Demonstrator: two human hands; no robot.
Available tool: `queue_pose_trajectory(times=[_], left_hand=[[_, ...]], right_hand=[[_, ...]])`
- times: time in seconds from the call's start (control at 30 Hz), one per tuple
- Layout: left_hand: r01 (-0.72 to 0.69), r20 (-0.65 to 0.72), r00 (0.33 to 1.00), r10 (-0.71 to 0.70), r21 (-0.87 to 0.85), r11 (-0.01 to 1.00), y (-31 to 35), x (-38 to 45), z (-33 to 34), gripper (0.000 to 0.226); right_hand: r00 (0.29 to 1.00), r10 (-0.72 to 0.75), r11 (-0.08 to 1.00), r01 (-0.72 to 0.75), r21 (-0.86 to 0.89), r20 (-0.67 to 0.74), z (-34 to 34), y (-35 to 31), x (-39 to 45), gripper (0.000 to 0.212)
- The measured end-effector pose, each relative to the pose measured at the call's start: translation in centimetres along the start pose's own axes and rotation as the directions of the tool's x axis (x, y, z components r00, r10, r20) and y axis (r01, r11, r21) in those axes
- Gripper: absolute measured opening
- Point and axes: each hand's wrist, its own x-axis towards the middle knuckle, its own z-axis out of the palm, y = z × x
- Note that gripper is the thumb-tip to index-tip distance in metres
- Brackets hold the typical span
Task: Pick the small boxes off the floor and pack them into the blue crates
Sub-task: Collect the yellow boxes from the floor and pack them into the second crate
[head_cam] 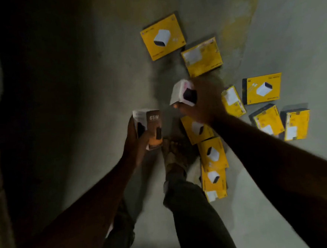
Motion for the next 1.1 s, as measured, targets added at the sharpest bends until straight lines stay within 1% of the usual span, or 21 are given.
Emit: queue_pose_trajectory(times=[0.03,0.07,0.13,0.17,0.2,0.27,0.3,0.37,0.4,0.43,0.5,0.53,0.6,0.67,0.73,0.77,0.8,0.87,0.97,1.03,1.1], left_hand=[[0.023,-0.001,1.000,-0.023,-0.061,0.998,1.6,-2.3,-1.0,0.066],[0.047,-0.012,0.999,-0.048,-0.111,0.993,3.4,-4.8,-1.8,0.059],[0.108,-0.058,0.991,-0.122,-0.196,0.975,6.6,-10.0,-3.2,0.052],[0.141,-0.077,0.984,-0.163,-0.234,0.962,8.2,-12.7,-4.0,0.052],[0.148,-0.082,0.981,-0.176,-0.276,0.950,10.1,-15.6,-4.6,0.050],[0.125,-0.036,0.989,-0.141,-0.281,0.951,14.5,-21.9,-6.0,0.043],[0.106,-0.006,0.994,-0.112,-0.270,0.957,16.9,-25.1,-6.4,0.045],[0.050,0.029,0.999,-0.044,-0.254,0.966,21.1,-31.4,-7.2,0.062],[0.019,0.043,0.999,-0.008,-0.243,0.970,23.0,-34.5,-7.5,0.065],[-0.011,0.055,0.998,0.024,-0.230,0.973,24.5,-37.3,-7.7,0.065],[-0.077,0.054,0.994,0.093,-0.247,0.966,26.8,-42.0,-8.3,0.058],[-0.128,0.025,0.990,0.140,-0.273,0.953,27.6,-44.1,-8.6,0.053],[-0.230,-0.077,0.973,0.217,-0.326,0.917,27.9,-47.7,-9.5,0.055],[-0.298,-0.196,0.951,0.239,-0.365,0.882,26.6,-50.9,-10.9,0.055],[-0.365,-0.287,0.920,0.266,-0.386,0.847,23.6,-53.9,-12.8,0.052],[-0.387,-0.319,0.909,0.269,-0.401,0.830,21.7,-55.5,-13.9,0.056],[-0.407,-0.353,0.896,0.269,-0.417,0.813,19.5,-57.1,-15.0,0.061],[-0.455,-0.436,0.864,0.252,-0.463,0.761,14.8,-60.7,-17.2,0.067],[-0.533,-0.555,0.803,0.217,-0.509,0.676,6.5,-66.3,-20.1,0.058],[-0.575,-0.615,0.769,0.176,-0.542,0.613,0.9,-70.3,-21.4,0.050],[-0.624,-0.666,0.731,0.148,-0.565,0.540,-4.8,-74.3,-22.5,0.043]], right_hand=[[0.995,0.079,0.976,-0.089,0.199,0.057,-0.8,-2.7,-1.6,0.044],[0.980,0.157,0.913,-0.192,0.360,0.126,-1.7,-5.4,-3.2,0.041],[0.913,0.292,0.730,-0.405,0.551,0.284,-3.5,-10.2,-7.1,0.049],[0.884,0.325,0.657,-0.467,0.591,0.337,-4.8,-12.4,-9.1,0.057],[0.866,0.336,0.618,-0.500,0.607,0.370,-6.6,-14.8,-10.9,0.061],[0.848,0.358,0.580,-0.530,0.618,0.391,-11.6,-19.7,-14.4,0.062],[0.840,0.373,0.554,-0.542,0.632,0.393,-14.5,-22.4,-15.9,0.063],[0.839,0.350,0.499,-0.543,0.675,0.416,-19.8,-27.4,-18.5,0.061],[0.849,0.299,0.496,-0.528,0.689,0.436,-22.4,-29.9,-19.8,0.055],[0.862,0.250,0.520,-0.504,0.690,0.441,-24.5,-32.1,-20.8,0.052],[0.897,0.176,0.591,-0.427,0.684,0.406,-27.8,-35.8,-22.8,0.060],[0.914,0.144,0.629,-0.381,0.678,0.380,-29.0,-37.3,-23.8,0.063],[0.929,0.065,0.701,-0.303,0.646,0.364,-30.6,-40.2,-25.9,0.062],[0.913,-0.009,0.746,-0.266,0.611,0.408,-30.7,-42.9,-28.5,0.066],[0.895,-0.056,0.785,-0.235,0.574,0.443,-29.6,-45.5,-31.3,0.056],[0.885,-0.076,0.808,-0.215,0.549,0.459,-28.8,-46.9,-33.0,0.049],[0.866,-0.097,0.829,-0.203,0.521,0.491,-27.8,-48.2,-34.8,0.044],[0.811,-0.142,0.862,-0.180,0.473,0.567,-25.2,-50.7,-38.9,0.044],[0.738,-0.216,0.902,-0.100,0.421,0.639,-21.4,-54.3,-46.8,0.046],[0.684,-0.235,0.933,-0.042,0.358,0.691,-18.4,-55.9,-52.4,0.057],[0.648,-0.244,0.956,0.034,0.293,0.722,-15.1,-57.1,-58.3,0.093]])
